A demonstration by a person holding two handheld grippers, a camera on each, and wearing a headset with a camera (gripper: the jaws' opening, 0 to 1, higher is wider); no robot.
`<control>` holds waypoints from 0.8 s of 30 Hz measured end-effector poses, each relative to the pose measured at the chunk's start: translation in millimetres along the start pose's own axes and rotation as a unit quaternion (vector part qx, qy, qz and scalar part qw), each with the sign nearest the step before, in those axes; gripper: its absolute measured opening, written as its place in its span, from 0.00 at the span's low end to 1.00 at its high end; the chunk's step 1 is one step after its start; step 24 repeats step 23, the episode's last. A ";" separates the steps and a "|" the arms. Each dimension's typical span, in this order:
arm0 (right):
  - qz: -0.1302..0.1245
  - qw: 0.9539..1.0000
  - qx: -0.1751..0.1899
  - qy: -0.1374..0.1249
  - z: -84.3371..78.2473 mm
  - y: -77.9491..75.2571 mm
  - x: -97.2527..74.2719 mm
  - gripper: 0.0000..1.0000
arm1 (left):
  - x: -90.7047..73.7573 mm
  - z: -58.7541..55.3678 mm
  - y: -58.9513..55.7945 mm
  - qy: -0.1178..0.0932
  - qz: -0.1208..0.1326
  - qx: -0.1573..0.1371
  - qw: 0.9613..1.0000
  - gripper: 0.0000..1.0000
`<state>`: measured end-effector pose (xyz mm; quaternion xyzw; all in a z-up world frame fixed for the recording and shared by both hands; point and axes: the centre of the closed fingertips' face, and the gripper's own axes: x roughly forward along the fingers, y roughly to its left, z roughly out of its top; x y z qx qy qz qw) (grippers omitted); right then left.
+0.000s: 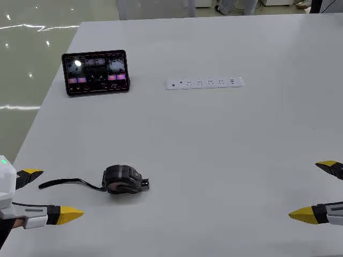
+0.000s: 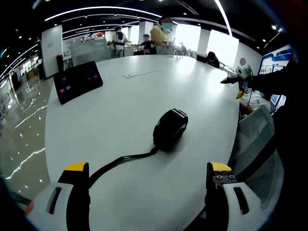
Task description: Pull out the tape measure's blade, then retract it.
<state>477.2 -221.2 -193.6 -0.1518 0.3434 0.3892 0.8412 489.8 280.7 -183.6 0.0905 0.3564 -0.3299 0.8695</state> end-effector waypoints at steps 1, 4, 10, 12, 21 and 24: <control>0.001 1.000 -0.002 0.000 2.8 0.9 -0.6 0.99 | -0.8 0.4 1.8 -0.002 0.005 0.002 1.000 0.99; 0.004 1.000 -0.006 -0.003 6.9 1.5 -1.1 0.99 | -2.3 -1.5 1.3 0.001 0.002 -0.001 1.000 0.99; 0.007 1.000 -0.014 -0.003 10.4 2.6 -2.6 0.99 | -4.2 -2.8 0.7 0.005 -0.001 -0.003 1.000 0.99; 0.008 1.000 -0.014 -0.004 11.0 2.7 -2.4 0.99 | -4.2 -3.0 2.0 0.006 0.003 0.001 1.000 0.99; 0.008 1.000 -0.015 -0.002 10.4 1.7 -2.3 0.99 | -3.5 -3.1 4.2 0.007 0.003 0.001 1.000 0.99; 0.009 1.000 -0.014 -0.001 9.7 2.2 -2.1 0.99 | -3.6 -2.5 4.3 0.007 0.002 0.001 1.000 0.99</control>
